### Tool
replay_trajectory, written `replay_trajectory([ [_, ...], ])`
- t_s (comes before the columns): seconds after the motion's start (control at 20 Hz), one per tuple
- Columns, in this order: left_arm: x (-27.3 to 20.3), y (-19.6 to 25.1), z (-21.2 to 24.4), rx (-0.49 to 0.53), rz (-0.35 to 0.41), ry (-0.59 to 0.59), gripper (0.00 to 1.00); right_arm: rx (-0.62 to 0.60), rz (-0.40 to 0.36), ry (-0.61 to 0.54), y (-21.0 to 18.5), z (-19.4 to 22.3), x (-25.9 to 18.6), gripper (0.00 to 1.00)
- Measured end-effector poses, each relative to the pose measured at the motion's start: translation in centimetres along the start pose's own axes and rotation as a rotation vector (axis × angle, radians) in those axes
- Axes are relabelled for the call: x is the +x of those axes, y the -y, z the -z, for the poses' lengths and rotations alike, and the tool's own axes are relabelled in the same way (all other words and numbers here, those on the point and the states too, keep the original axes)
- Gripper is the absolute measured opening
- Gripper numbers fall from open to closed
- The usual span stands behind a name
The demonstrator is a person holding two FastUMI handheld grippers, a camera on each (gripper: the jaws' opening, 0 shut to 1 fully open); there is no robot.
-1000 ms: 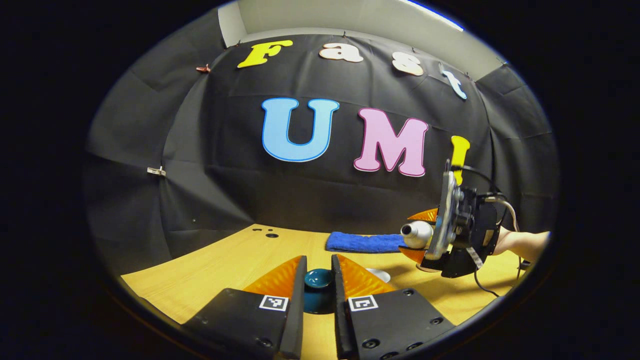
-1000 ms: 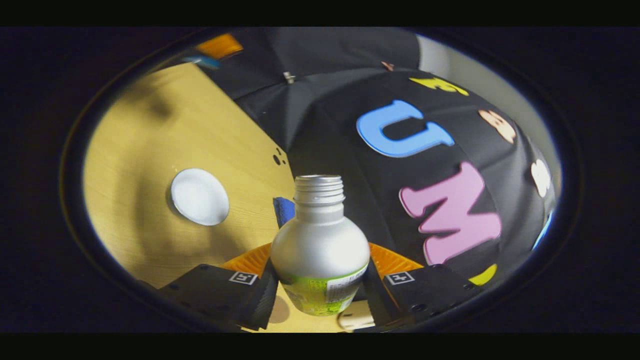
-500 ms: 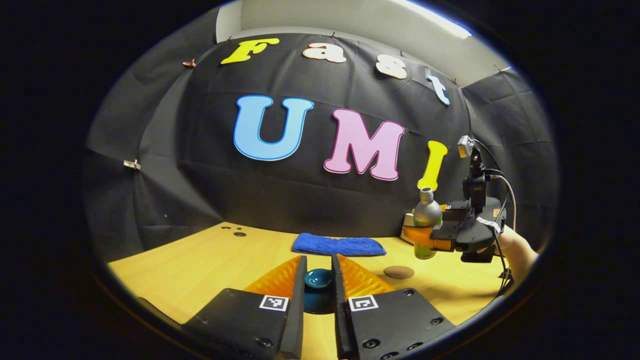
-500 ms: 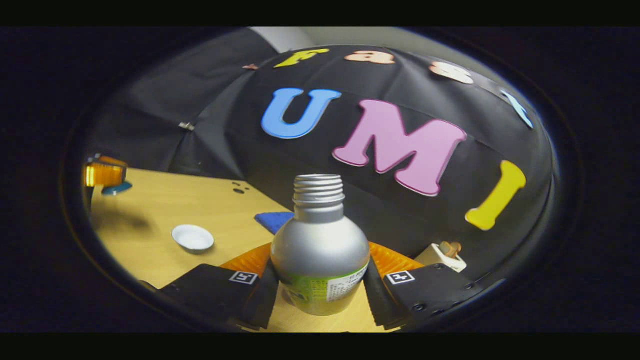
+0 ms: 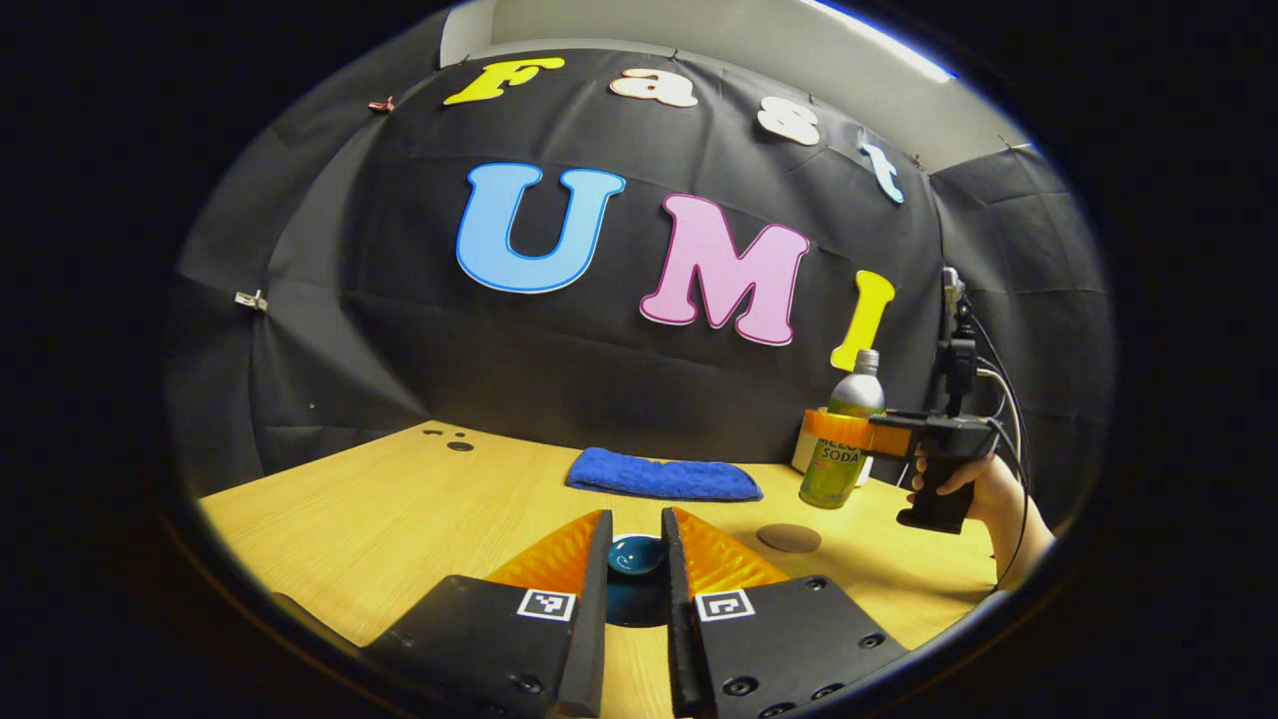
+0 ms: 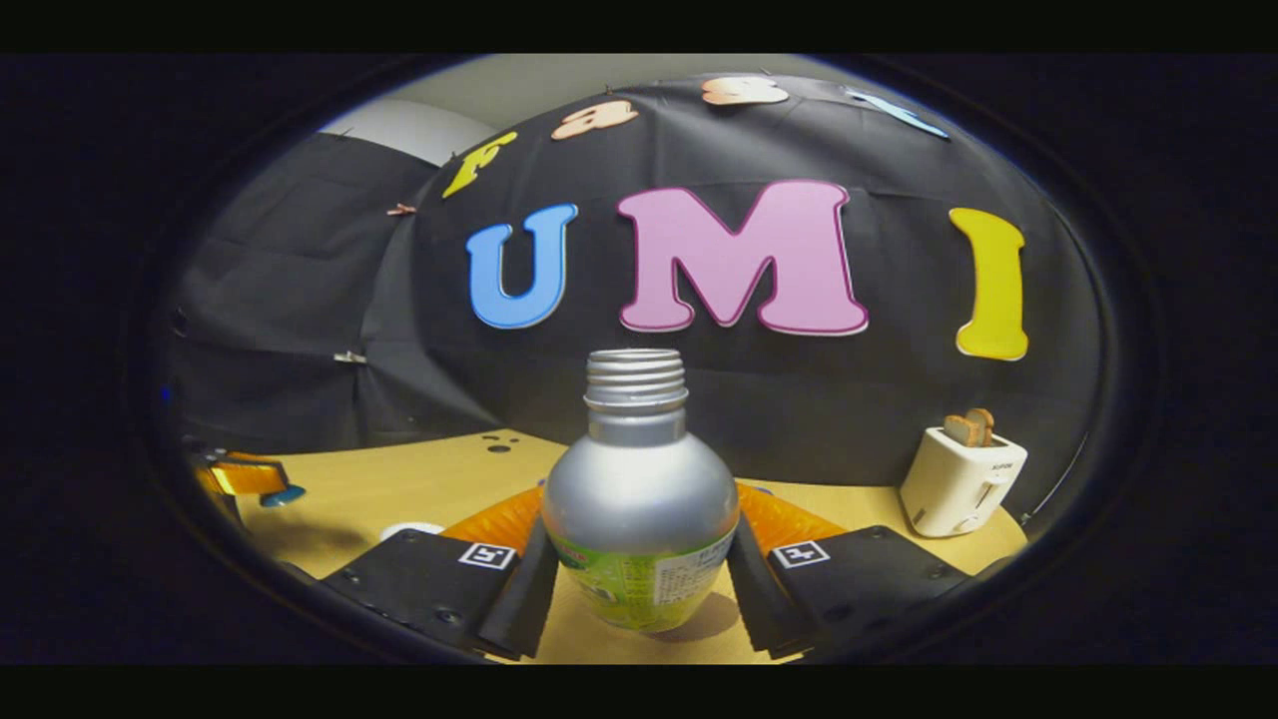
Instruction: Open the teacup lid with one hand, grasp the water bottle and pour water into the teacup with the other hand; after pouring, place the water bottle on the coaster and then close the teacup lid.
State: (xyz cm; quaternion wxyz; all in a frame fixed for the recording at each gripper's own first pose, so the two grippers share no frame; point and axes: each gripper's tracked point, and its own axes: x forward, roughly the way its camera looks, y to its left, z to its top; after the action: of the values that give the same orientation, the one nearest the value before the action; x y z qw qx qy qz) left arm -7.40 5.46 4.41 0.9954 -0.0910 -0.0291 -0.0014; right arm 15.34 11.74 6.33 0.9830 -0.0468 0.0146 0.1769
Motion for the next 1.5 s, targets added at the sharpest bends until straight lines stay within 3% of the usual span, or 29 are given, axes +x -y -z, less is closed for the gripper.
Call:
replay_trajectory([
  [0.3,1.1,-0.6,0.2,0.015,-0.028,-0.013,0.30,0.089,0.009,-0.073,1.4,5.1,2.5,0.78],
  [0.5,1.4,0.3,0.5,0.015,-0.011,-0.017,0.30,0.049,0.055,-0.086,3.0,6.2,2.9,0.80],
  [0.8,1.2,1.4,0.8,0.041,0.003,-0.020,0.30,0.104,0.068,-0.120,3.2,7.7,2.9,0.82],
  [1.05,0.3,1.2,1.0,0.022,-0.004,-0.030,0.30,0.056,0.079,-0.115,3.1,7.5,2.8,0.83],
  [1.1,0.0,1.1,1.1,0.025,-0.011,-0.028,0.30,0.041,0.077,-0.113,3.0,7.6,2.8,0.88],
  [1.15,-0.2,0.9,0.9,0.029,-0.018,-0.025,0.34,0.036,0.076,-0.115,2.8,7.7,2.8,0.83],
  [1.25,-0.5,1.0,1.0,0.034,-0.024,-0.028,0.30,0.048,0.075,-0.134,2.3,8.0,2.7,1.00],
  [1.5,-1.6,1.1,0.9,0.035,-0.027,-0.022,0.33,0.026,0.116,-0.136,2.7,6.8,1.6,1.00],
])
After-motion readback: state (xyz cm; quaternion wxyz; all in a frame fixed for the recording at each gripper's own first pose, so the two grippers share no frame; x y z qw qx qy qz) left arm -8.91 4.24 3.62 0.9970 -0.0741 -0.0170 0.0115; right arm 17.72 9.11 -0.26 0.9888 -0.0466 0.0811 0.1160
